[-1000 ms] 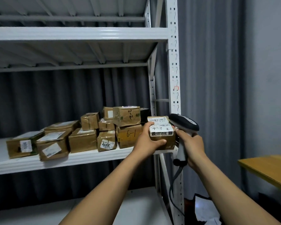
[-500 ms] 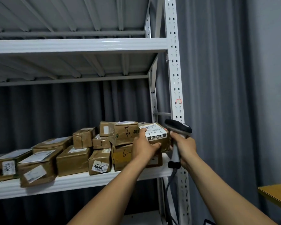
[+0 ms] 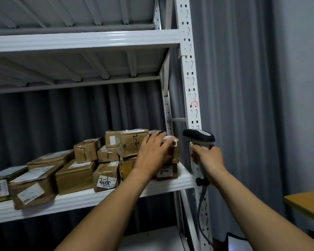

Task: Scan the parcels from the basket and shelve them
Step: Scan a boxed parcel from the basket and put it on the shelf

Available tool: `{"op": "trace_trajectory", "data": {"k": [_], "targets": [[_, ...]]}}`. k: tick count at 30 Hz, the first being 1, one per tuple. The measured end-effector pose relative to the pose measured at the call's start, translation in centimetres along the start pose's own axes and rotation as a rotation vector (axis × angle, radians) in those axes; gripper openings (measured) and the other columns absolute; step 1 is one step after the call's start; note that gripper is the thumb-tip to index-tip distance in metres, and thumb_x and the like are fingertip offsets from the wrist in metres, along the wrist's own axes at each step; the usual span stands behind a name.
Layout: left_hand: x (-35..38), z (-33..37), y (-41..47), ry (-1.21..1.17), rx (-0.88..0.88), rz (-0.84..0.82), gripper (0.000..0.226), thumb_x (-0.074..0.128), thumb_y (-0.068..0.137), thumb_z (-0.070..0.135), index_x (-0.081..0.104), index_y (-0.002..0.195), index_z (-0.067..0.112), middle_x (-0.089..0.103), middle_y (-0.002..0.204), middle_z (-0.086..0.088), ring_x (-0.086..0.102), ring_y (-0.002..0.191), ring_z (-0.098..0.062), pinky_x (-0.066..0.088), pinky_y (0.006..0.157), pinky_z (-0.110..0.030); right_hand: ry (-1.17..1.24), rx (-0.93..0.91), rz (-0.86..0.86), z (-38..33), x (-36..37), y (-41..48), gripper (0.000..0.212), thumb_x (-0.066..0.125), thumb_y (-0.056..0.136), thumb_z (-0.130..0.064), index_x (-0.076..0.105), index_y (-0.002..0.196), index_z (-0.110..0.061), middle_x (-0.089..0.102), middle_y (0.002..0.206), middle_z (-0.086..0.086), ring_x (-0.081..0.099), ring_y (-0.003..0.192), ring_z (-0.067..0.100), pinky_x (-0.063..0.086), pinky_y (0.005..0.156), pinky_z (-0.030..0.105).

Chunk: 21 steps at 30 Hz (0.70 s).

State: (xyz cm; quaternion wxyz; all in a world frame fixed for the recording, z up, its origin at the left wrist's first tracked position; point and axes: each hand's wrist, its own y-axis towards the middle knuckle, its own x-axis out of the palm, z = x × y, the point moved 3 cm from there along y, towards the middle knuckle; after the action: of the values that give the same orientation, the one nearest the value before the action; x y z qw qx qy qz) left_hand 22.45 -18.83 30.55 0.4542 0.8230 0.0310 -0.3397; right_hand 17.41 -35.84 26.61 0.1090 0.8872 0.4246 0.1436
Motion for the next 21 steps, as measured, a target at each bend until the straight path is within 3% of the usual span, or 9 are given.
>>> {"op": "trace_trajectory", "data": {"k": [3, 6, 9, 15, 21], "targets": [[1.9, -0.2, -1.3, 0.092, 0.173, -0.079, 0.059, 0.059, 0.089, 0.043, 0.041, 0.144, 0.032, 0.032, 0.155, -0.007, 0.032, 0.141, -0.03, 0.023, 0.115, -0.05, -0.041, -0.023, -0.001, 0.4, -1.4, -0.4, 0.013, 0.074, 0.079, -0.026, 0.065, 0.078, -0.017, 0.074, 0.077, 0.007, 0.073, 0.08, 0.028, 0.058, 0.084, 0.048], [2.9, -0.7, -1.4, 0.118, 0.126, -0.199, 0.066, 0.05, 0.093, 0.049, 0.024, 0.151, 0.033, 0.004, 0.163, -0.004, 0.009, 0.149, -0.027, 0.009, 0.119, -0.048, -0.092, -0.044, 0.006, 0.7, -2.1, -0.7, 0.014, 0.075, 0.079, -0.026, 0.065, 0.074, -0.018, 0.074, 0.076, 0.004, 0.073, 0.077, 0.026, 0.057, 0.084, 0.05], [3.7, -0.7, -0.7, 0.19, 0.083, -0.257, 0.069, 0.04, 0.096, 0.055, 0.01, 0.153, 0.034, -0.01, 0.162, -0.003, -0.003, 0.149, -0.026, 0.0, 0.119, -0.049, -0.116, -0.027, 0.013, 1.2, -2.1, -0.8, 0.014, 0.075, 0.078, -0.026, 0.065, 0.073, -0.018, 0.073, 0.074, 0.003, 0.073, 0.076, 0.023, 0.058, 0.083, 0.048], [5.1, -0.5, 0.4, 0.269, -0.009, -0.369, 0.078, 0.038, 0.093, 0.063, 0.003, 0.154, 0.03, -0.017, 0.161, -0.008, -0.01, 0.149, -0.03, -0.009, 0.116, -0.054, -0.159, -0.014, -0.029, 2.2, -1.2, -1.0, 0.015, 0.075, 0.075, -0.028, 0.065, 0.073, -0.017, 0.073, 0.072, 0.004, 0.073, 0.074, 0.024, 0.058, 0.08, 0.049], [4.2, -0.5, -0.2, 0.25, 0.0, -0.377, 0.079, 0.042, 0.092, 0.061, 0.006, 0.154, 0.027, -0.015, 0.161, -0.008, -0.013, 0.148, -0.027, -0.014, 0.114, -0.054, -0.173, -0.007, -0.087, 2.3, -0.7, -1.8, 0.013, 0.075, 0.078, -0.023, 0.068, 0.083, -0.014, 0.073, 0.074, 0.006, 0.071, 0.062, 0.02, 0.061, 0.075, 0.043]]}}
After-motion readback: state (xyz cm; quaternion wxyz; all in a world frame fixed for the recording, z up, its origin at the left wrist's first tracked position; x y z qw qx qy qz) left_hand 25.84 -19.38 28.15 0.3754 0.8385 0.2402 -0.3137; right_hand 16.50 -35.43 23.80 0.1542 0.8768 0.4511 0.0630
